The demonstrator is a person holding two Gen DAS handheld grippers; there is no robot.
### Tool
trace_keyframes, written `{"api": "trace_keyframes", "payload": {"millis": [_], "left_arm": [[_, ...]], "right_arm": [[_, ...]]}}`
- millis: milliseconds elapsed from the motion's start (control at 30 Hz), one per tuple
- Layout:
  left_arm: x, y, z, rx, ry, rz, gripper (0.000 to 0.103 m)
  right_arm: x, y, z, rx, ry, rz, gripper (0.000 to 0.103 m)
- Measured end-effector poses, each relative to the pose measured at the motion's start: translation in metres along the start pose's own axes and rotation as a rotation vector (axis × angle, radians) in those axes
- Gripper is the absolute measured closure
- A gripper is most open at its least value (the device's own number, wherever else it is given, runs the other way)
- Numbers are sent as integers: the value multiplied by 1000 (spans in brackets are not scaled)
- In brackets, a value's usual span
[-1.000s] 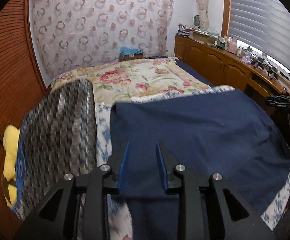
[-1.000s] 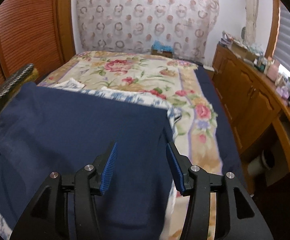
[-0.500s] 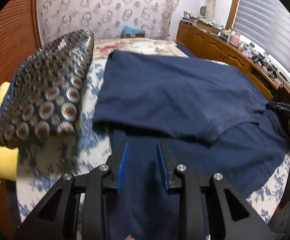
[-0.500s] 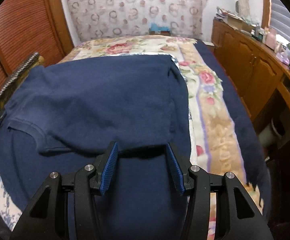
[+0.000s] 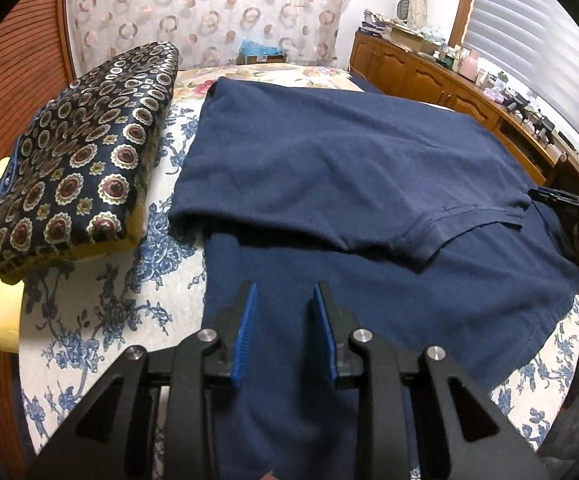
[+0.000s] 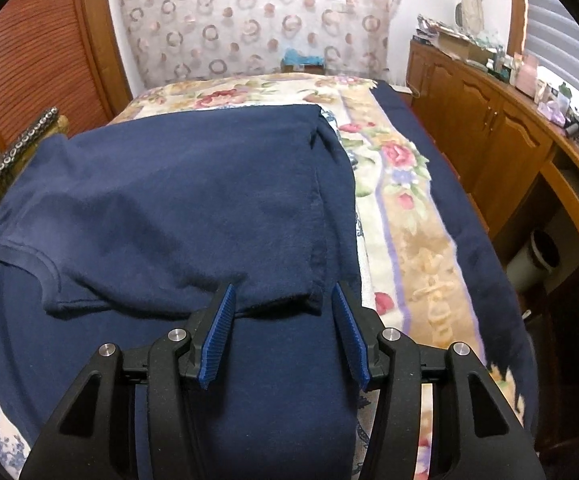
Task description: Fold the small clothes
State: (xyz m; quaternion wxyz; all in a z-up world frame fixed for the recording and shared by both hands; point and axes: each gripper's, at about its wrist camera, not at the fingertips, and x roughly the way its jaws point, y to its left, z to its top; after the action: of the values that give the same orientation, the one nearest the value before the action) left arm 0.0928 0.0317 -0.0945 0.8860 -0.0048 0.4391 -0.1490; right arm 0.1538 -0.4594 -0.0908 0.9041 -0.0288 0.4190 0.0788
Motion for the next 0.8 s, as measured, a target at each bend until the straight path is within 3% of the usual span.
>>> {"api": "trace_keyframes", "payload": {"millis": [233, 667, 800], "left_arm": [[6, -1, 9, -12, 3, -30, 73], [29, 4, 43, -147, 10, -97, 72], [34, 6, 46, -165, 9, -80, 72]], "right_arm": [[0, 1, 0, -3, -1, -4, 51], [0, 1, -1, -2, -1, -3, 51], [0, 2, -1, -1, -1, -3, 51]]}}
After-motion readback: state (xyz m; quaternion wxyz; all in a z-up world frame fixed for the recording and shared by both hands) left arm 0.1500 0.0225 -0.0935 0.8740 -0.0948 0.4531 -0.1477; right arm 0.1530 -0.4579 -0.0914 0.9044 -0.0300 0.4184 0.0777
